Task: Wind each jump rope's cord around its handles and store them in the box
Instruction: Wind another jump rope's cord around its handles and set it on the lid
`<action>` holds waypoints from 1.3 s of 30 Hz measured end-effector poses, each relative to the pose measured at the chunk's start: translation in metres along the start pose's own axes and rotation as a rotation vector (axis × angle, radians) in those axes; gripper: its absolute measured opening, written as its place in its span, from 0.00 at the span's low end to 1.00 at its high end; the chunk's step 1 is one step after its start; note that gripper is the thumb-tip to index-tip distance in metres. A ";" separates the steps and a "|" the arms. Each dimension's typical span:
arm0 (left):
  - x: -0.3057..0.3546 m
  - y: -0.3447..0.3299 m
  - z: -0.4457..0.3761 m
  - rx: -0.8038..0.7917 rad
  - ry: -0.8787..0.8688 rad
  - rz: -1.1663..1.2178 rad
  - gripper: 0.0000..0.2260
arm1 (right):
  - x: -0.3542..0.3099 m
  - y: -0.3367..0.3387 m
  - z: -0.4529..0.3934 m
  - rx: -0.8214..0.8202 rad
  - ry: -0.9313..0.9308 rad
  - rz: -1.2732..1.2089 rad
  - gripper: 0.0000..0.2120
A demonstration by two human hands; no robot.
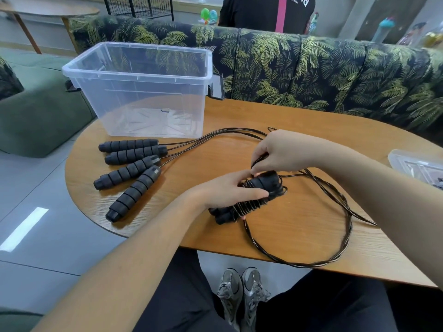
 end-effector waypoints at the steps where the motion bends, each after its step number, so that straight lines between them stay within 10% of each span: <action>1: 0.002 0.002 -0.001 0.036 -0.006 -0.008 0.25 | -0.006 0.001 0.002 0.022 -0.004 0.067 0.09; 9: 0.000 0.005 -0.002 0.334 0.092 0.247 0.16 | -0.025 -0.018 0.018 0.199 -0.035 0.149 0.17; 23: -0.007 -0.014 0.006 0.264 0.059 0.789 0.13 | 0.005 -0.051 0.049 0.690 -0.104 -0.529 0.06; 39: -0.004 -0.025 0.005 0.332 0.021 0.794 0.08 | 0.003 -0.051 0.058 0.512 0.075 -0.687 0.13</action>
Point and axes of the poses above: each hand's wrist, its own z-axis away from the middle knuckle, its own y-axis out of the back of the hand, x = y × z, the point moved 4 cm from there along -z, towards the middle knuckle, and after that the axes turned 9 degrees about y, right-handed, at the moved point
